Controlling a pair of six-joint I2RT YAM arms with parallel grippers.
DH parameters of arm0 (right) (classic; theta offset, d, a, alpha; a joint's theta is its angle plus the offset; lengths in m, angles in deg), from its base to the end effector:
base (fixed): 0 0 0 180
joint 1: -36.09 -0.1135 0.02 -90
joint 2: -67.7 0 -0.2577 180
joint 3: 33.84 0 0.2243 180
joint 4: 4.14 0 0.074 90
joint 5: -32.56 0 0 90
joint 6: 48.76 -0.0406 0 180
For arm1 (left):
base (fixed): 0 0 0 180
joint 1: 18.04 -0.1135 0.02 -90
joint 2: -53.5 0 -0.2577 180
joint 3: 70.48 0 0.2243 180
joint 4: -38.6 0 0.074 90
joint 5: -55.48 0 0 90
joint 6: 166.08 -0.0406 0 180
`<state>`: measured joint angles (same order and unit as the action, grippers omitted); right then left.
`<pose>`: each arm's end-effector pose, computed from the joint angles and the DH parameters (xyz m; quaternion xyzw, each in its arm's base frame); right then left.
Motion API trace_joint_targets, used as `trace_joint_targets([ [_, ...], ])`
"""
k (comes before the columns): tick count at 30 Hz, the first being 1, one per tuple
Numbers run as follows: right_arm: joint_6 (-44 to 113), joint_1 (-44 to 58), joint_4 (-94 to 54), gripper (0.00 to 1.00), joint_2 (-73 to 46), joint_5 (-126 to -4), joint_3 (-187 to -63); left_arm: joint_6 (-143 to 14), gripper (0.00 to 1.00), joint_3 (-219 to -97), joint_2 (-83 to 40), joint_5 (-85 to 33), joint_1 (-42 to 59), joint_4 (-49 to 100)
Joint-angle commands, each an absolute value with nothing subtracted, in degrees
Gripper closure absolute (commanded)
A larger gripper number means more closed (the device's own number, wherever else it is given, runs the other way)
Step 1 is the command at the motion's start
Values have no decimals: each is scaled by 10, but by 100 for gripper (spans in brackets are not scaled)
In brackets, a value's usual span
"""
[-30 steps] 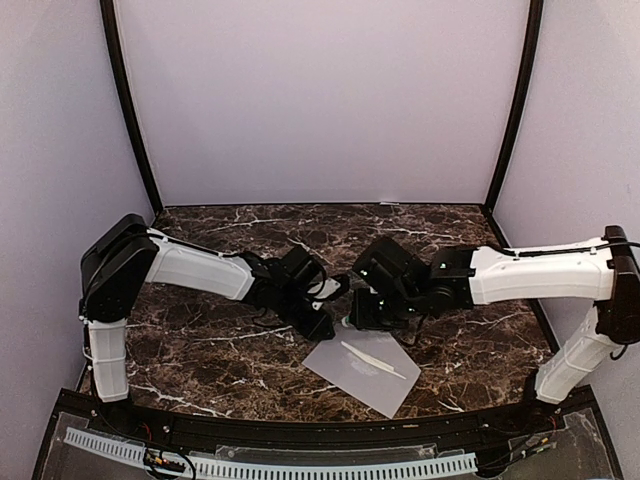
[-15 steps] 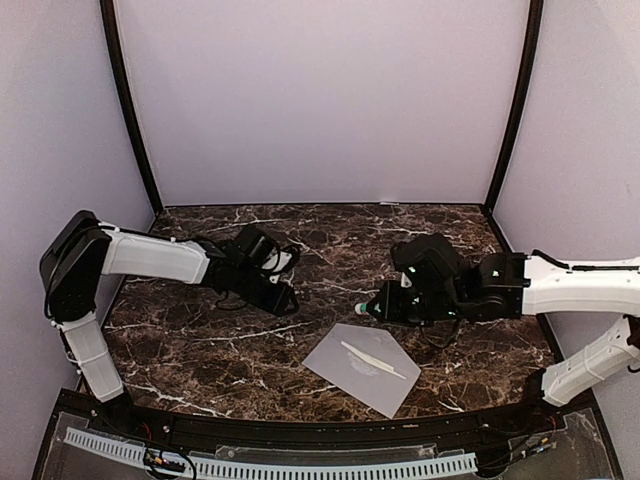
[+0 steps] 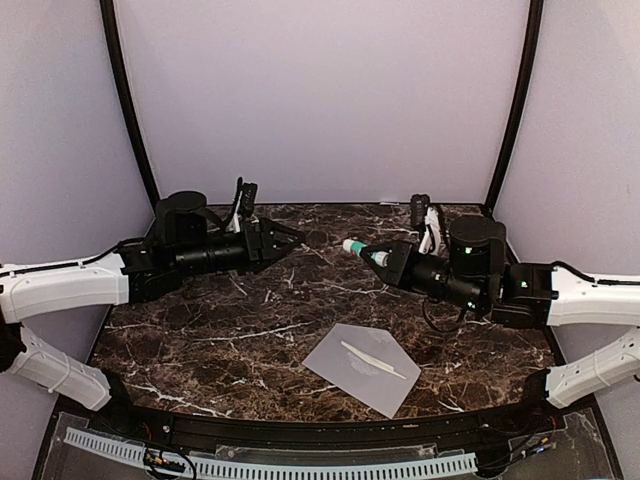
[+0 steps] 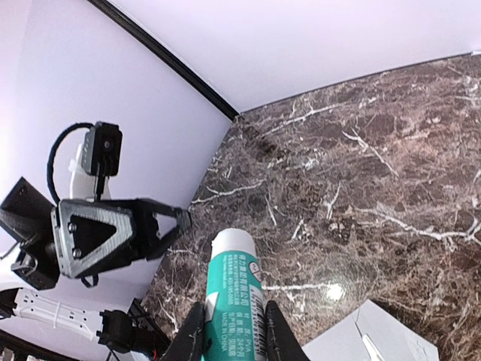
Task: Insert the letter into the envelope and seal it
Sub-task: Adjust the solid glue.
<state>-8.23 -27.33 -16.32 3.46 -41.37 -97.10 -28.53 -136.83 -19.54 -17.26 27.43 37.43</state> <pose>0.1185 0.2117 0.3160 -0.0080 0.7806 0.4522 0.4314 0.1873 -0.2076 0.3184 0.0850 0.7470 -0.5491 0.3650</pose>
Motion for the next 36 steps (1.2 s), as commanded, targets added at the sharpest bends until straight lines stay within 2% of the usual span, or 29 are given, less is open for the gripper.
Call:
trace_joint_targets([
  [1, -25, -282, -57, 100, 35, -365, -980, -151, 32, -1354, -190, -188, 321, 498],
  [3, -16, -284, -45, 100, 31, -358, -984, -130, 27, -1354, -196, -191, 334, 529],
  [7, 4, -291, -33, 100, 17, -361, -995, -110, 23, -1366, -216, -197, 355, 560],
  [23, 62, -348, -13, 100, -16, -344, -1014, -42, 21, -1379, -274, -226, 385, 657],
  [36, 82, -374, -43, 100, -55, -301, -1045, -33, 48, -1394, -284, -237, 397, 661],
])
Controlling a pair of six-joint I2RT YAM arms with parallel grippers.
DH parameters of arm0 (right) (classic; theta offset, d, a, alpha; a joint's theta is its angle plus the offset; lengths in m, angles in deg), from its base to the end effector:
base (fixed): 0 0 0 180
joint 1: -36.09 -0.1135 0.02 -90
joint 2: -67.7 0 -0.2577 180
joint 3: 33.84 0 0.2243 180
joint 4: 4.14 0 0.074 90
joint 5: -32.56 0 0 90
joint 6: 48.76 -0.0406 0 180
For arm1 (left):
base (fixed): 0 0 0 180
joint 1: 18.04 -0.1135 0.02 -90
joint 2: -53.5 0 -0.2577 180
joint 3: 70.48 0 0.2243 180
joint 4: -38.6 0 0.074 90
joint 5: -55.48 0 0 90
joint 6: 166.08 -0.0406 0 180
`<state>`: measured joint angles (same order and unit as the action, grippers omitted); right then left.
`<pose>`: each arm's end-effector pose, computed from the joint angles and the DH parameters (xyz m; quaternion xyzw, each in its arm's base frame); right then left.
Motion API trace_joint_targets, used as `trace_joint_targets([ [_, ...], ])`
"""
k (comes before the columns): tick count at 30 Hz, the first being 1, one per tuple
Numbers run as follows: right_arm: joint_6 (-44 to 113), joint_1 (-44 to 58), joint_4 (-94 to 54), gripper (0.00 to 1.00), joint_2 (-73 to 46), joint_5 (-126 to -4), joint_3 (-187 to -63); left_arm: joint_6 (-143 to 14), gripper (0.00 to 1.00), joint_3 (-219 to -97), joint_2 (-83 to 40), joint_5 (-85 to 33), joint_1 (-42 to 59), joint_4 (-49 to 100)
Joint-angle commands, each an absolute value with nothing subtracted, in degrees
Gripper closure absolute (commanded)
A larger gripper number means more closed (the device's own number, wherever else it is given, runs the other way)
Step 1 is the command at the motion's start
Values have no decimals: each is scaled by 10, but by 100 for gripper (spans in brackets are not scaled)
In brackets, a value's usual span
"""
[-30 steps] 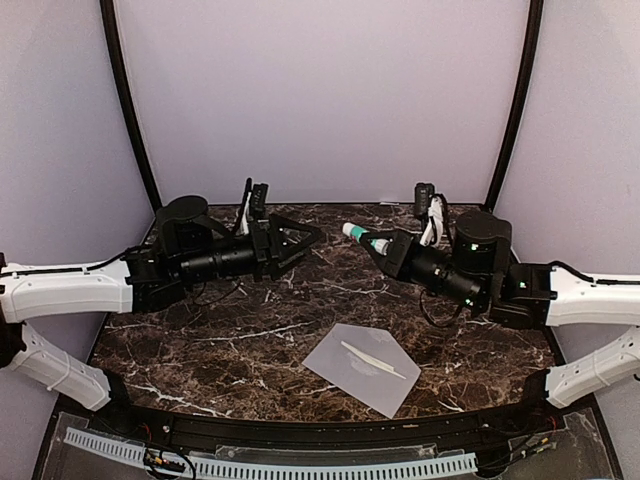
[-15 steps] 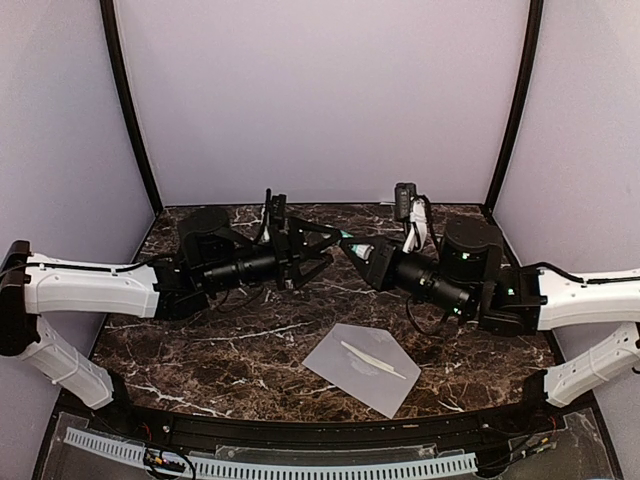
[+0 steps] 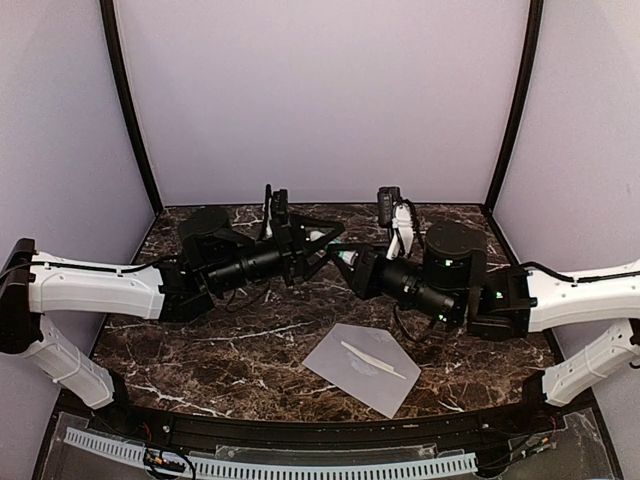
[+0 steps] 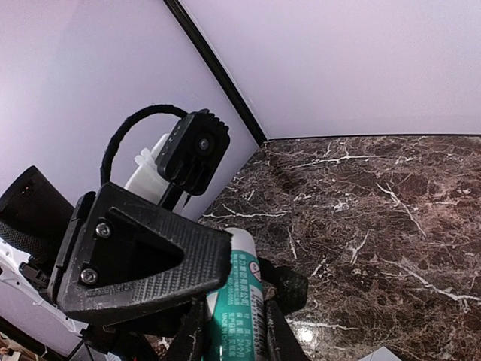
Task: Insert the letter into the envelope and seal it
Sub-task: Adjust the solid glue.
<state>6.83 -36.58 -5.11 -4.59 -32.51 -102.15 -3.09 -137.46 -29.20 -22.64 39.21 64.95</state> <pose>0.0985 0.2582 0.3339 -0.0980 0.7277 0.4363 0.5201 0.1633 -0.2694 0.3293 -0.0081 0.6401 -0.7222 0.2621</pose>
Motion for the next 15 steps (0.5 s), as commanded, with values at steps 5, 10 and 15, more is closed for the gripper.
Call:
trace_joint_targets([
  [5, 80, -376, -45, 100, -60, -299, -1042, -31, 66, -1391, -276, -242, 398, 652],
  [10, 63, -377, -37, 94, -48, -314, -1022, -30, 82, -1384, -268, -245, 401, 647],
  [15, 46, -377, -43, 78, -19, -336, -995, -27, 96, -1362, -245, -270, 401, 655],
])
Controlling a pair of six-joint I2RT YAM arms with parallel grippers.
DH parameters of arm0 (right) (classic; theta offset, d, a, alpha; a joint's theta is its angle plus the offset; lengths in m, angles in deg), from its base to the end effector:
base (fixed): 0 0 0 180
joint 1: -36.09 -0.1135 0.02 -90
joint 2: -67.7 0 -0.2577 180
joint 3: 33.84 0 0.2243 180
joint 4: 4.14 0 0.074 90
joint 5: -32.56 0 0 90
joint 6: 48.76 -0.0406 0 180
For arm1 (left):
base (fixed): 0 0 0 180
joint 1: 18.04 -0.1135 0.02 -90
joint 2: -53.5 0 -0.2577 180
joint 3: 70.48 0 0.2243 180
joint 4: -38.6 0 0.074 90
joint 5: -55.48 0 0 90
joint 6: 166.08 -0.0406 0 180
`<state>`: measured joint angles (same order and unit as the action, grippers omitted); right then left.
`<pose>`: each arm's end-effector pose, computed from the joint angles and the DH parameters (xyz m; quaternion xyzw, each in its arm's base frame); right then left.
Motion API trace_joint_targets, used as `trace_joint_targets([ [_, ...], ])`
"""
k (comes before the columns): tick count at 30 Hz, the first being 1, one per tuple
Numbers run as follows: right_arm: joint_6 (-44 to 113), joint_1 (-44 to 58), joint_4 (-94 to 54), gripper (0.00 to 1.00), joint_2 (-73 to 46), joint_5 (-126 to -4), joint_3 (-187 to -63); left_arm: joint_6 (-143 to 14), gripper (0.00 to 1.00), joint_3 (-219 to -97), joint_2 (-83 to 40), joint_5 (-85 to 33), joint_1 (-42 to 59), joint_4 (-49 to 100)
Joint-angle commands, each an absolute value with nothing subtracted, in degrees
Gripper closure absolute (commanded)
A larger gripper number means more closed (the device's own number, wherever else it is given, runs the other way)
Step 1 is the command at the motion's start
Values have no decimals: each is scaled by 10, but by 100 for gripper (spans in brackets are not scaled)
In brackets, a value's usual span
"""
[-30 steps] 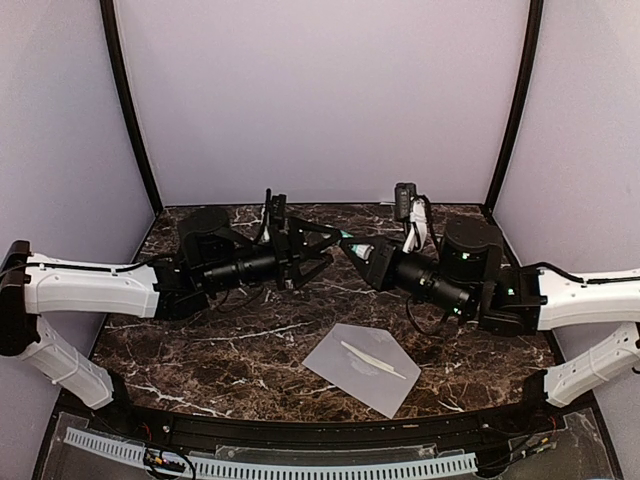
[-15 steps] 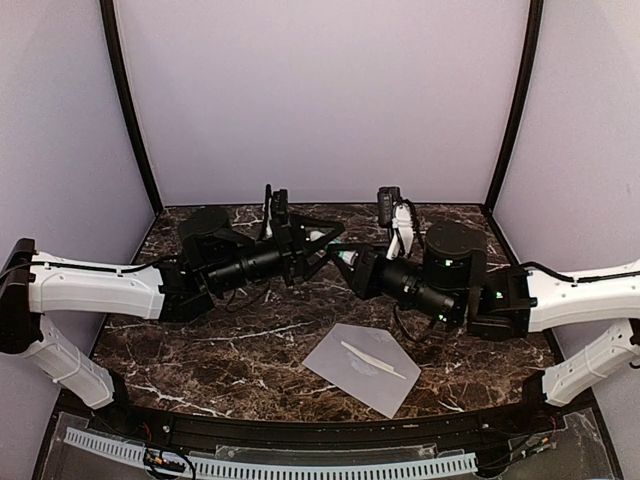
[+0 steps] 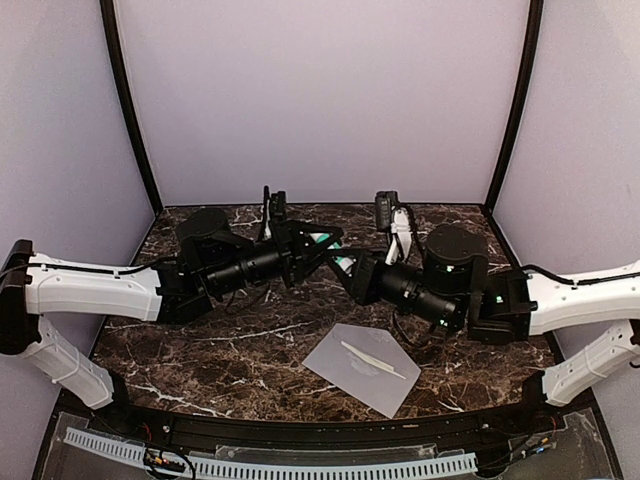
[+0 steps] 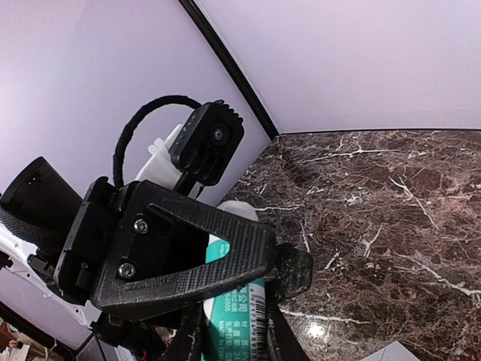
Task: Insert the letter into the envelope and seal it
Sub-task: Adjust the solid glue.
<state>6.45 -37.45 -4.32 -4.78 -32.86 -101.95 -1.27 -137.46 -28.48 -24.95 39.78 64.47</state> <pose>0.0946 0.2605 0.3334 -0.1019 0.7250 0.4459 0.5149 0.1608 -0.2683 0.3321 -0.0302 0.6373 -0.7249 0.2599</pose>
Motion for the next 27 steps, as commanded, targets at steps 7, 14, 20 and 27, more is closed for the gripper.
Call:
trace_joint_targets([
  [7, 9, -374, -86, 40, 36, -392, -961, -82, 100, -1374, -219, -273, 401, 610],
  [14, -1, -363, -110, 32, 35, -490, -977, -115, 100, -1376, -222, -236, 401, 604],
  [20, -18, -340, -91, 34, 22, -550, -991, -137, 100, -1384, -229, -185, 401, 599],
  [27, -23, -324, -67, 51, 17, -569, -998, -139, 100, -1383, -232, -160, 402, 602],
])
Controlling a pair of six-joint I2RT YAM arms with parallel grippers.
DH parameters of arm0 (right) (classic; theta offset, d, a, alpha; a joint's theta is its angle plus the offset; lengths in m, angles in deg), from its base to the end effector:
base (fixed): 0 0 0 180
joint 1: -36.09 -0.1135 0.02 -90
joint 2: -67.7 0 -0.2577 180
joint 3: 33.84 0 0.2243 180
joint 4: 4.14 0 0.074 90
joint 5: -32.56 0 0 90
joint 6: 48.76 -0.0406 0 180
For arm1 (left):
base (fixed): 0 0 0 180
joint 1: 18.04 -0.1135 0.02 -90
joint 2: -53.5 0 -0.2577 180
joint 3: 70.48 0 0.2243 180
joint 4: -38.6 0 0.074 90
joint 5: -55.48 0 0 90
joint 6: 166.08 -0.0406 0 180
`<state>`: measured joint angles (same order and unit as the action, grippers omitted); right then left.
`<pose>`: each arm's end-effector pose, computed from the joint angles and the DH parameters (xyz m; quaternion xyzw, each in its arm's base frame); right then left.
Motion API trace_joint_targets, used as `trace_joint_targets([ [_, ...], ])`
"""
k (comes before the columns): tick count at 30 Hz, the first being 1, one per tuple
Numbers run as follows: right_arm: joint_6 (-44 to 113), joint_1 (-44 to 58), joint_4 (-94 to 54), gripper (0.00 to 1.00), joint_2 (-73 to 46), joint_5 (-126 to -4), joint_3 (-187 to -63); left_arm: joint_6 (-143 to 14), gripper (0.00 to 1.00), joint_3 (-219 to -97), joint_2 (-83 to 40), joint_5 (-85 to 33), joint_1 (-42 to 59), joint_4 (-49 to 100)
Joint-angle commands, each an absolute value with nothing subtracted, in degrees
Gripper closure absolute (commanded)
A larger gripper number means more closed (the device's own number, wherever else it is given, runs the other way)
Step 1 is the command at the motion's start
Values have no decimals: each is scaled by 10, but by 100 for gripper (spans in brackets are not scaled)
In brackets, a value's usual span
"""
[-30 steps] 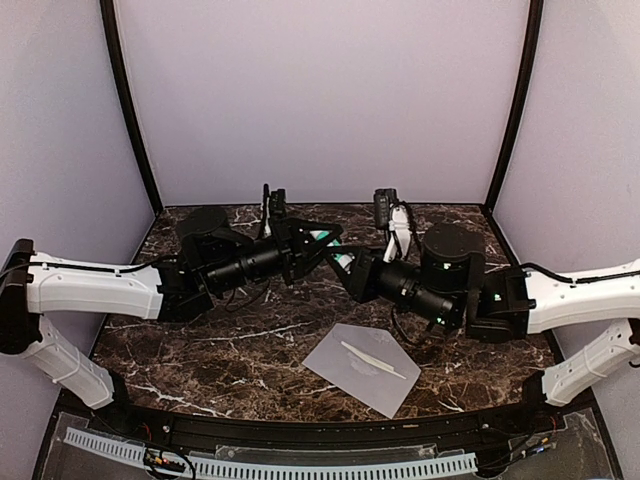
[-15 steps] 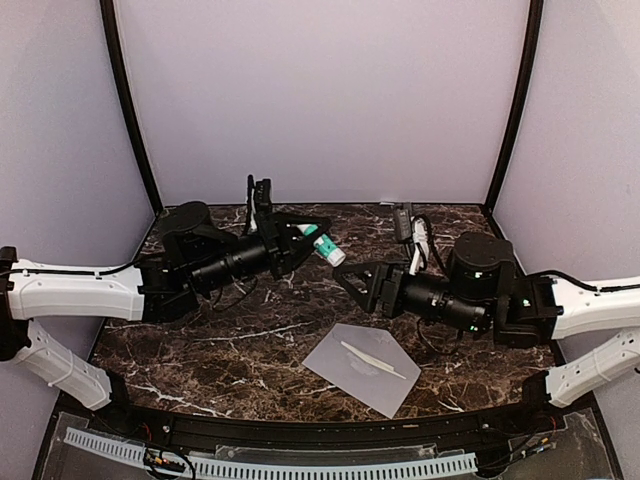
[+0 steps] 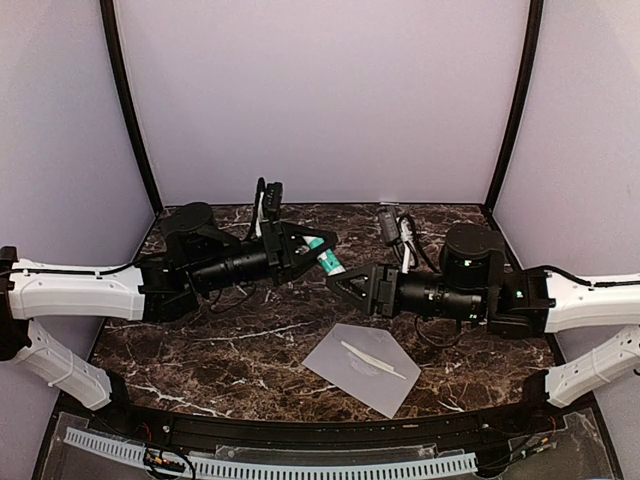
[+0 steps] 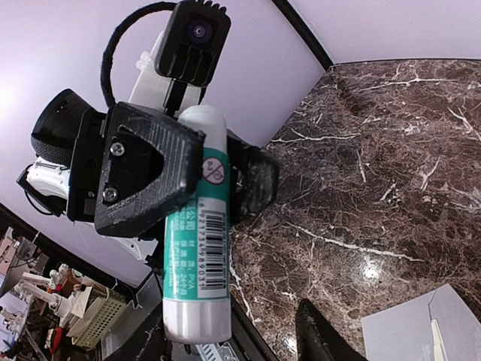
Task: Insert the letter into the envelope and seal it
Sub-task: Adjust the solid glue.
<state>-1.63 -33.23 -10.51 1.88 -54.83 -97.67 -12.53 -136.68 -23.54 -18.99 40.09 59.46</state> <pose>0.0907 0.2351 0.3241 -0.1586 0.7399 0.5328 0.3788 0.1459 -0.2553 0.3421 0.0733 0.6409 -0.7052 0.2941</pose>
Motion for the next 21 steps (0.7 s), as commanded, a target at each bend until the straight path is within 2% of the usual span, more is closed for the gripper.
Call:
trace_joint_targets([
  [1, -24, -324, -61, 54, 17, -570, -997, -139, 100, -1382, -232, -159, 402, 602],
  [6, -30, -320, -45, 65, 16, -572, -995, -138, 100, -1383, -237, -151, 401, 602],
  [13, -32, -318, -47, 87, 7, -590, -1000, -137, 98, -1384, -241, -143, 401, 605],
  [14, -33, -317, -47, 89, 8, -590, -1000, -137, 95, -1384, -242, -142, 401, 606],
  [16, -33, -318, -43, 91, 8, -591, -1000, -138, 85, -1383, -243, -138, 402, 608],
  [17, -33, -318, -42, 92, 8, -592, -1000, -138, 75, -1382, -245, -137, 401, 609],
  [19, -32, -317, -42, 92, 6, -593, -1003, -136, 63, -1381, -248, -133, 402, 614],
  [21, -32, -318, -43, 93, 2, -595, -1007, -136, 56, -1384, -253, -129, 403, 617],
])
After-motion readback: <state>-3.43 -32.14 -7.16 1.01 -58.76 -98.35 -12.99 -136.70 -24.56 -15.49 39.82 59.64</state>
